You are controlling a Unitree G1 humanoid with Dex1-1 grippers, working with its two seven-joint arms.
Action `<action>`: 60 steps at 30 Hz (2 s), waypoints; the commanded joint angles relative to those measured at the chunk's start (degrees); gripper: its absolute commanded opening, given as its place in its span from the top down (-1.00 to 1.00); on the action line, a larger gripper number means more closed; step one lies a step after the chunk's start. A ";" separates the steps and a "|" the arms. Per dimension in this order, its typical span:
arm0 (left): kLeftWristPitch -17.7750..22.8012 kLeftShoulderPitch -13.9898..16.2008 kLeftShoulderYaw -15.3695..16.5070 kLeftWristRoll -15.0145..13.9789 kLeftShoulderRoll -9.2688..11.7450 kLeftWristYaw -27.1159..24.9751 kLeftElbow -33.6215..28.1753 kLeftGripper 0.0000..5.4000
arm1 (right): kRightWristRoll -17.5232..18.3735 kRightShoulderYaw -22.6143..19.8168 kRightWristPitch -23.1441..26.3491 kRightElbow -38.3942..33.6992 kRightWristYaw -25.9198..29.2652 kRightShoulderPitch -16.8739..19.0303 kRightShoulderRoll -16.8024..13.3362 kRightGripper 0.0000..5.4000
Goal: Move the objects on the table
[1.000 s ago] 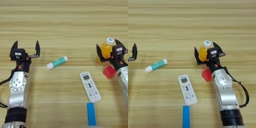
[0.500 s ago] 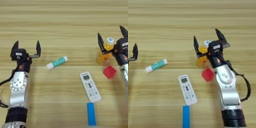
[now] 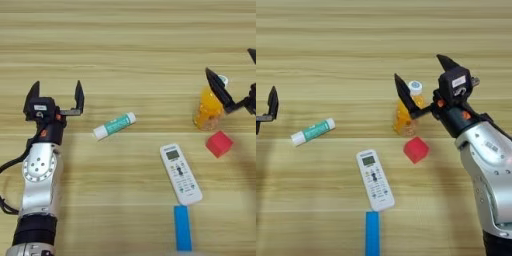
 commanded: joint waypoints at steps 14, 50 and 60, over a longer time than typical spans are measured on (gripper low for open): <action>-0.63 -1.81 -0.27 0.75 0.00 0.72 1.77 -1.00 | 1.95 3.26 7.36 3.18 5.82 13.78 -5.41 -0.99; -1.20 -1.61 -1.18 1.15 -0.35 0.65 2.08 -1.00 | -8.07 8.15 -7.76 31.00 4.96 4.82 1.82 -0.11; -1.25 -1.54 -1.25 1.25 -0.46 0.73 2.02 -1.00 | -7.89 7.89 -7.64 30.55 5.19 4.89 1.59 0.17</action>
